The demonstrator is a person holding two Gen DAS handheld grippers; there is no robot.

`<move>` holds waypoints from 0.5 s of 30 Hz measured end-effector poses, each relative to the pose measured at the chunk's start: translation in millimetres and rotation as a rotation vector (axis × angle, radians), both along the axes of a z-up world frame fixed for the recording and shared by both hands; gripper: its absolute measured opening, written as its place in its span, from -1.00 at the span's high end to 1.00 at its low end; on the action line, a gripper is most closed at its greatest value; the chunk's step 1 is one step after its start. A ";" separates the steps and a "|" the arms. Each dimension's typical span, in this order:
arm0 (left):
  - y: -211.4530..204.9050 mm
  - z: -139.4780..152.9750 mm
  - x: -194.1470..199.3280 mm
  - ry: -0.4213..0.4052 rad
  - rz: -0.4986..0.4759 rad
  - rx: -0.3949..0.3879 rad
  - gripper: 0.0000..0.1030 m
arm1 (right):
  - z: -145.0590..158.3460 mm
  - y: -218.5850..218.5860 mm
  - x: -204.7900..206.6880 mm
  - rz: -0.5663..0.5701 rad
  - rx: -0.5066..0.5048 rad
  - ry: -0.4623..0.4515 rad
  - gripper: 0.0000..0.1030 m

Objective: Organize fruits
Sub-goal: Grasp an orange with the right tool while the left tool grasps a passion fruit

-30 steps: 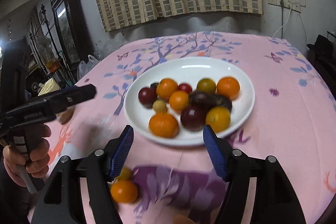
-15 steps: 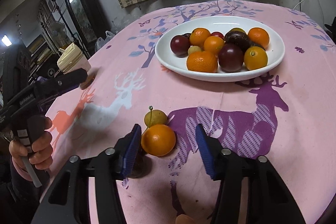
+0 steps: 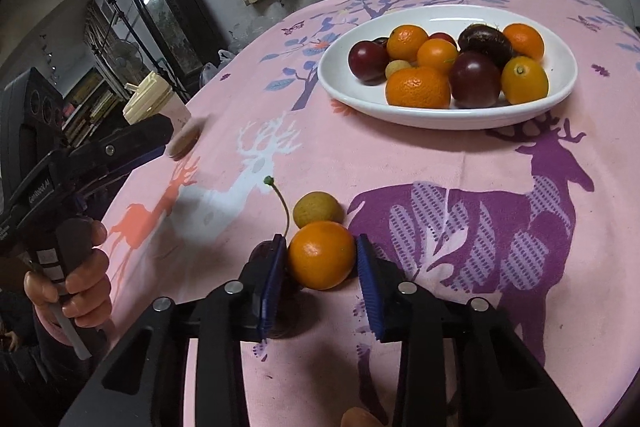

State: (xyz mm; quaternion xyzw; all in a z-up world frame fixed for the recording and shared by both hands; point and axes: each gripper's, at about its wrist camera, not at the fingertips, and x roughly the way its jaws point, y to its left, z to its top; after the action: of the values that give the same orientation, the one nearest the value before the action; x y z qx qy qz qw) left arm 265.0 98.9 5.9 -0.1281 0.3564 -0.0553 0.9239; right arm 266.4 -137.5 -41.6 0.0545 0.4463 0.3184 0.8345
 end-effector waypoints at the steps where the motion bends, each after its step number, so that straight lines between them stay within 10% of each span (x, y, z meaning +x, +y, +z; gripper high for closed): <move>1: 0.3 0.0 0.2 0.001 -0.001 -0.001 -0.91 | 1.1 -1.5 -0.3 -0.004 0.006 0.004 0.31; 6: -3.9 -3.0 -1.5 0.037 -0.042 -0.041 -0.91 | 21.0 -28.7 4.0 -0.101 0.071 -0.036 0.31; 12: -52.6 -10.5 -19.8 0.075 -0.318 0.004 -0.90 | 33.3 -57.4 6.6 -0.197 0.114 -0.066 0.31; 15: -83.9 -17.5 -34.1 0.084 -0.457 0.093 -0.55 | 35.4 -58.5 5.6 -0.198 0.124 -0.070 0.30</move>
State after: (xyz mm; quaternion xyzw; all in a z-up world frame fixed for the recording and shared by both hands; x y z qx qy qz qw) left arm 230.9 14.9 -11.6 -0.0037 0.4164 -0.2410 0.8766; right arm 272.0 -196.1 -6.2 0.1387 0.3886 0.2629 0.8721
